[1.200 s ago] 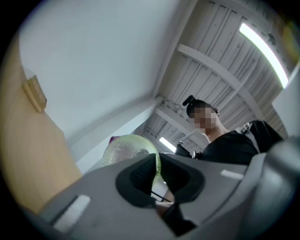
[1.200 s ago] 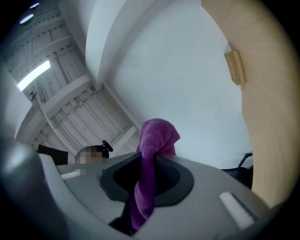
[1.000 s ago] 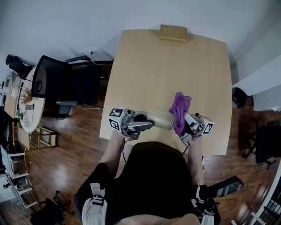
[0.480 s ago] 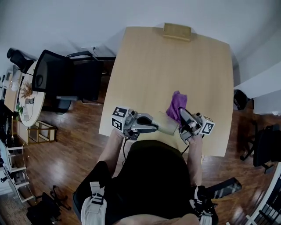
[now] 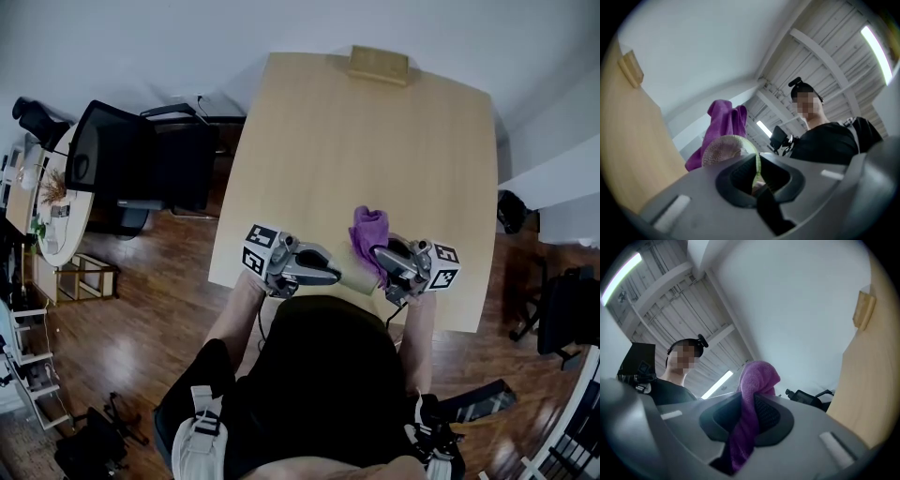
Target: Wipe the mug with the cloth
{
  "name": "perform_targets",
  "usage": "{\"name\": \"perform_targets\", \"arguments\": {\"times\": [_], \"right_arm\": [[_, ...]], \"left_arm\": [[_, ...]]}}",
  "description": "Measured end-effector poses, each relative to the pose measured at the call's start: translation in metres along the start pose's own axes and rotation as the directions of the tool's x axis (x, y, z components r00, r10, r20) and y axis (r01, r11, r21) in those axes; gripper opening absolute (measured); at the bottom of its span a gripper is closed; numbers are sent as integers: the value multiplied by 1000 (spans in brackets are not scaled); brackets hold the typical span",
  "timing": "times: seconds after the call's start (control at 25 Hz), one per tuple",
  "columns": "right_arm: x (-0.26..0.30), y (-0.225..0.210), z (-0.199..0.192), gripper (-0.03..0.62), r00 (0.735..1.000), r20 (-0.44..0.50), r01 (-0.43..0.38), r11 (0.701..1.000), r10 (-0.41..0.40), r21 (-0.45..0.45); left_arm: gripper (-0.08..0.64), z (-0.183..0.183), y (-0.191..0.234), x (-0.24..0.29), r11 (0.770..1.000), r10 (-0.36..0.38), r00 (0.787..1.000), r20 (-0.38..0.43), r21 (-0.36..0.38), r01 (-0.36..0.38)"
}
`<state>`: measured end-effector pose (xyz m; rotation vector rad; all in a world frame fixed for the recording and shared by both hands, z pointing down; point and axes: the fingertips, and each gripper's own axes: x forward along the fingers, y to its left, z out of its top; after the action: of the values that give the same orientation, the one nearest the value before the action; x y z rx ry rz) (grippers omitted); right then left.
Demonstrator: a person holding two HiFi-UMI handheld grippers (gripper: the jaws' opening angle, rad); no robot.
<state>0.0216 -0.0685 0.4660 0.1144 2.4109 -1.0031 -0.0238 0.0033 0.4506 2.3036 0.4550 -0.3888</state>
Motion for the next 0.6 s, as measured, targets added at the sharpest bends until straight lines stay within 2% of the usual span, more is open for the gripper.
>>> {"name": "perform_targets", "arguments": {"times": [0.12,0.24,0.36,0.48,0.6], "right_arm": [[4,-22,-12,60,999,-16,44,997,-43,60],[1,-50,-20,60,988,-23,152,984,-151,94],[-11,-55,-1,60,977,25,208,977,-209,47],[-22,-36,38,60,980,79,184,982,-180,-44],[-19,-20,48,60,988,14,157,979,-156,-131]], "left_arm": [[51,-9,3,7,1000,-3,1000,-27,-13,3],[47,-13,11,9,999,25,999,-43,-21,-26],[41,-7,20,0,997,76,997,-28,-15,-77],[41,5,29,-16,989,147,989,-13,4,-147],[41,9,32,-21,984,176,984,-32,26,-175]]}}
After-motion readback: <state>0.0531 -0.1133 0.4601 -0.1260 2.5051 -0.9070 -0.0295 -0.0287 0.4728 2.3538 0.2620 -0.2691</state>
